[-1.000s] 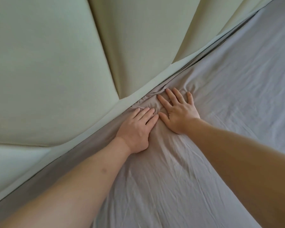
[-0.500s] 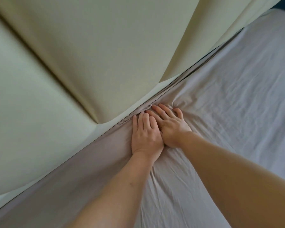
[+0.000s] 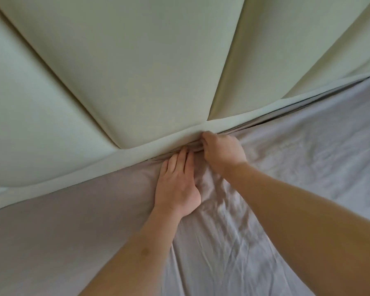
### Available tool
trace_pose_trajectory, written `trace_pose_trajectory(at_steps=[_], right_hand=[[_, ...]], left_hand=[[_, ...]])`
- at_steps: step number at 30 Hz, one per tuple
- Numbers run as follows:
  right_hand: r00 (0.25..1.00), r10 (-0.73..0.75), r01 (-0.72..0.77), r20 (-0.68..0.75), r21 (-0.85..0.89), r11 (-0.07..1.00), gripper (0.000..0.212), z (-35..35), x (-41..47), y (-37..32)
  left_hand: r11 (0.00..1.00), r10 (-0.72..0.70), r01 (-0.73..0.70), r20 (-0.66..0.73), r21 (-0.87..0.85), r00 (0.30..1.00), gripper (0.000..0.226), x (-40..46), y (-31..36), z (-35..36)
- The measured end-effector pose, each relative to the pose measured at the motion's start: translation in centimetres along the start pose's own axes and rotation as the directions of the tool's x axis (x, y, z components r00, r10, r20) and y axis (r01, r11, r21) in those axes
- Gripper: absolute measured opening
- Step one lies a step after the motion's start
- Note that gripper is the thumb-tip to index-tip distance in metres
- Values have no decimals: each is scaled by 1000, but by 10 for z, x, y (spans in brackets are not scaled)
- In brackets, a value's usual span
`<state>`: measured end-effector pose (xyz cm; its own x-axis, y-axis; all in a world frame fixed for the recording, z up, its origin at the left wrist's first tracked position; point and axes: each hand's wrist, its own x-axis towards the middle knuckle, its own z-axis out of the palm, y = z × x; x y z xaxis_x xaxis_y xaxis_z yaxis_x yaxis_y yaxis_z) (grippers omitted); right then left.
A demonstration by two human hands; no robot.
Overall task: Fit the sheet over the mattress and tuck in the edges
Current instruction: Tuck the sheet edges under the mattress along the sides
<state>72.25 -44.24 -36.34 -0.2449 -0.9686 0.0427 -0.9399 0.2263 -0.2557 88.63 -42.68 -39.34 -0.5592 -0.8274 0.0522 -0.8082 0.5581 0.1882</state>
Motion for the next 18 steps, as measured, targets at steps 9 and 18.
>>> trace_pose_trajectory(at_steps=[9,18], right_hand=[[961,-238,264,138,-213,941,24,-7,10,4],[866,-310,319,-393,-44,947,15,0,-11,7]], left_hand=[[994,8,-10,15,108,1000,75,-1,-1,-5],[981,159,-158,-2,111,987,66,-3,-5,1]])
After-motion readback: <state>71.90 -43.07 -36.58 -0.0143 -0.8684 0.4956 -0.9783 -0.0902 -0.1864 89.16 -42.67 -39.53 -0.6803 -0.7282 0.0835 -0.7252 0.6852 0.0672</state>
